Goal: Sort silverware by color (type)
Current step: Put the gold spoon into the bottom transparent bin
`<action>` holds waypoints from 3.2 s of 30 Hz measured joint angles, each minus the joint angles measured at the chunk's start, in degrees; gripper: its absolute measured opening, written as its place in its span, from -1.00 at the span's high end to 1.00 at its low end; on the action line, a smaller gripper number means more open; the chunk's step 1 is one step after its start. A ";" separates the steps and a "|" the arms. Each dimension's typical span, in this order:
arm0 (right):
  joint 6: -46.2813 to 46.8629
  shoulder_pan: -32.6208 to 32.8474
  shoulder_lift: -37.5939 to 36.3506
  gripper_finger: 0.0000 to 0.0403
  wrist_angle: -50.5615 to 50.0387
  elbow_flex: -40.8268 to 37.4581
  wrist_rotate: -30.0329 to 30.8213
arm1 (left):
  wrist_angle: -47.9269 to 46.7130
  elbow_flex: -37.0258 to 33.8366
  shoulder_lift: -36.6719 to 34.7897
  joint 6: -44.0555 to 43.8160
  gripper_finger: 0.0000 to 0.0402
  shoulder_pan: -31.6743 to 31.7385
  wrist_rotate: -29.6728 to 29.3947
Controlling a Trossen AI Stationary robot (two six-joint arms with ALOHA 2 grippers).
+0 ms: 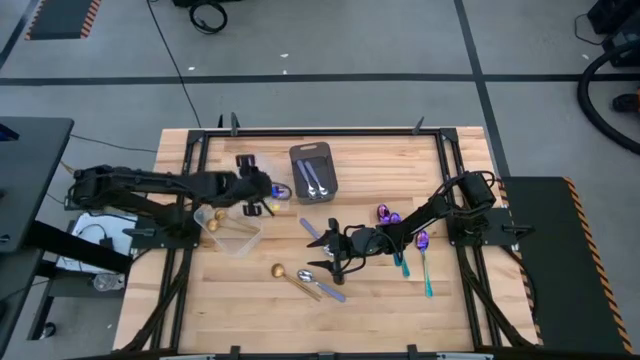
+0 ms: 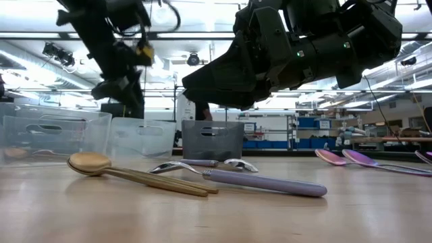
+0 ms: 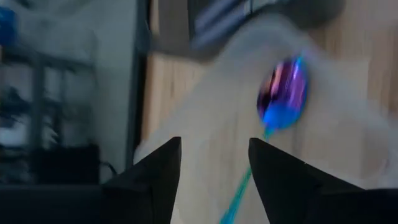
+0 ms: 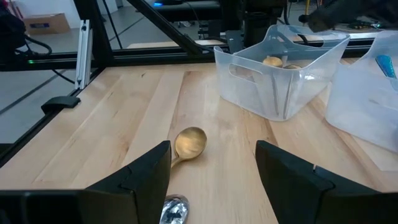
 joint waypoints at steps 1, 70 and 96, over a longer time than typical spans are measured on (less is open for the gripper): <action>0.00 0.00 0.00 -0.20 -0.01 0.00 0.00 | 1.24 0.00 0.00 0.19 0.04 -1.71 -1.78; 1.33 -0.46 -1.75 -0.07 -10.68 0.09 9.14 | -10.00 17.73 28.26 -24.84 0.07 -23.46 32.96; 1.35 -0.48 -1.70 -0.07 -10.66 0.09 9.17 | 1.28 17.73 28.26 -26.86 0.07 -24.98 38.76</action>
